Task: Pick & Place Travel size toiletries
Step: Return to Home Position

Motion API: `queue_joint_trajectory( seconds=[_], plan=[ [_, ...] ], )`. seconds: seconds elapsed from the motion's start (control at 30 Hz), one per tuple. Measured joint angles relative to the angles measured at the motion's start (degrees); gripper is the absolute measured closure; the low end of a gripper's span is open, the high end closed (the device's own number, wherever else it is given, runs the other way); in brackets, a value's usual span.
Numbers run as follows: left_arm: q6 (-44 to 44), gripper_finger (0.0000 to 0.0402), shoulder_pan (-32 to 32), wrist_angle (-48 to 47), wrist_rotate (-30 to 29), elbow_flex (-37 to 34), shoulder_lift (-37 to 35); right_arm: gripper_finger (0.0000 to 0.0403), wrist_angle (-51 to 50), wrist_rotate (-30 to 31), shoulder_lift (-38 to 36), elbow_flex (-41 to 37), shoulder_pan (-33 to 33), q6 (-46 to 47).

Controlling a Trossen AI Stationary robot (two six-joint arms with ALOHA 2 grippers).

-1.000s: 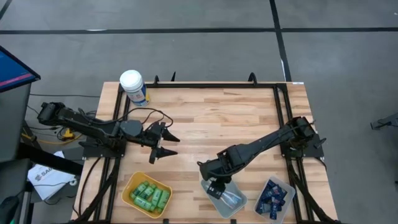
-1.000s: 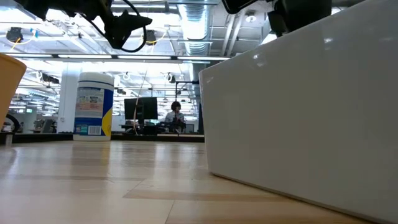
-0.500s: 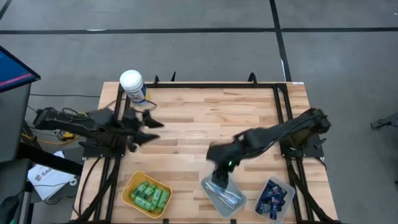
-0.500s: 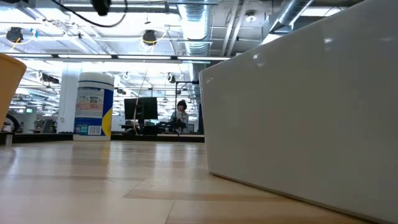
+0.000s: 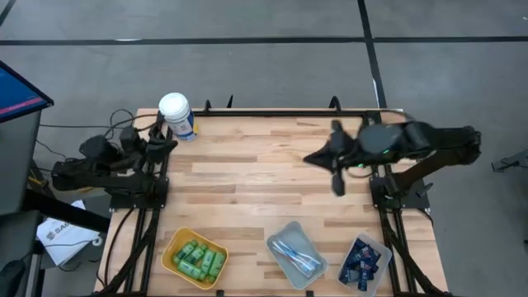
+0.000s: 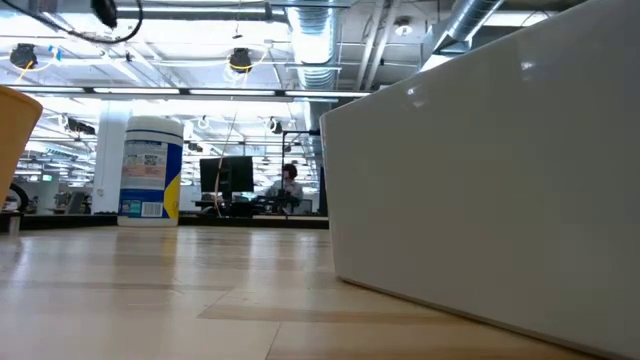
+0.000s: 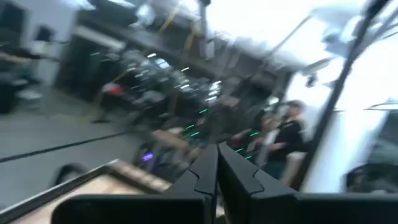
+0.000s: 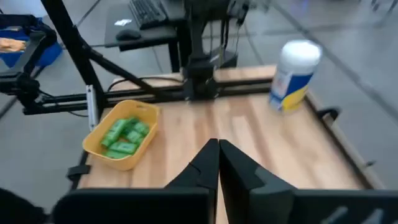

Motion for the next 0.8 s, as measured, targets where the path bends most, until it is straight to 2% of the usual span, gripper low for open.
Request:
queue_joint_trajectory(
  seconds=[0.13, 0.27, 0.4, 0.63, 0.8],
  plan=[
    [0.48, 0.04, 0.0, -8.02, -4.85, -0.11, -2.72, 0.0402, -1.12, 0.19, -3.78, -0.37, -1.74, -5.66],
    [0.74, 0.0401, -0.02, -8.42, -5.54, -0.11, -3.6, 0.0402, -0.4, 0.13, -8.52, -5.48, -3.87, -7.02],
    [0.96, 0.0401, -0.02, -8.48, -3.41, -0.09, -4.04, 0.0402, 8.46, -0.57, -15.8, -17.44, -5.25, -6.81],
    [4.06, 0.0401, -0.02, -8.57, 3.14, -0.08, -3.91, 0.0403, 33.31, -2.04, -31.42, -42.78, -5.59, -4.73],
    [6.54, 0.0401, -0.02, -8.18, 3.21, -0.95, -3.93, 0.0403, 45.04, -2.26, -40.19, -56.66, -5.87, -1.61]
  ],
)
